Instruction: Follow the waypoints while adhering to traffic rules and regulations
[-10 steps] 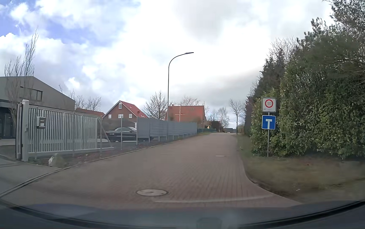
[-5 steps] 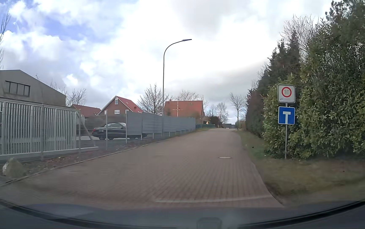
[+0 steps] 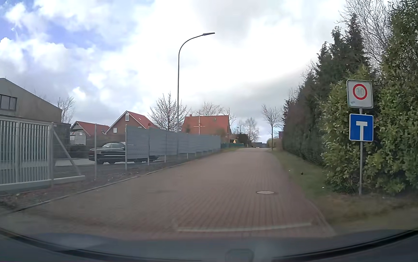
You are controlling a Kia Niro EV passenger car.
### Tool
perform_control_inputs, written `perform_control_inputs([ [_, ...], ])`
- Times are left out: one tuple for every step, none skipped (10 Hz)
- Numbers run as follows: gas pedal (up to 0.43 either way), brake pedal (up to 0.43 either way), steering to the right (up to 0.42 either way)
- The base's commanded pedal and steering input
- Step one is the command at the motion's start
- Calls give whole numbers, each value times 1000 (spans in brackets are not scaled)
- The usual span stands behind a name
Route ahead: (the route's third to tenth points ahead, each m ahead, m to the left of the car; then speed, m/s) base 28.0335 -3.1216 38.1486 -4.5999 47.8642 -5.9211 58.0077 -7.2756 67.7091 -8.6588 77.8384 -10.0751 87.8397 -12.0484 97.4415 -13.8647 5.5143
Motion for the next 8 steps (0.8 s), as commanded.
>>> perform_control_inputs([
  [197,0,28],
  [197,0,32],
  [197,0,33],
  [197,0,34],
  [189,0,33],
  [189,0,33],
  [189,0,34],
  [189,0,33],
])
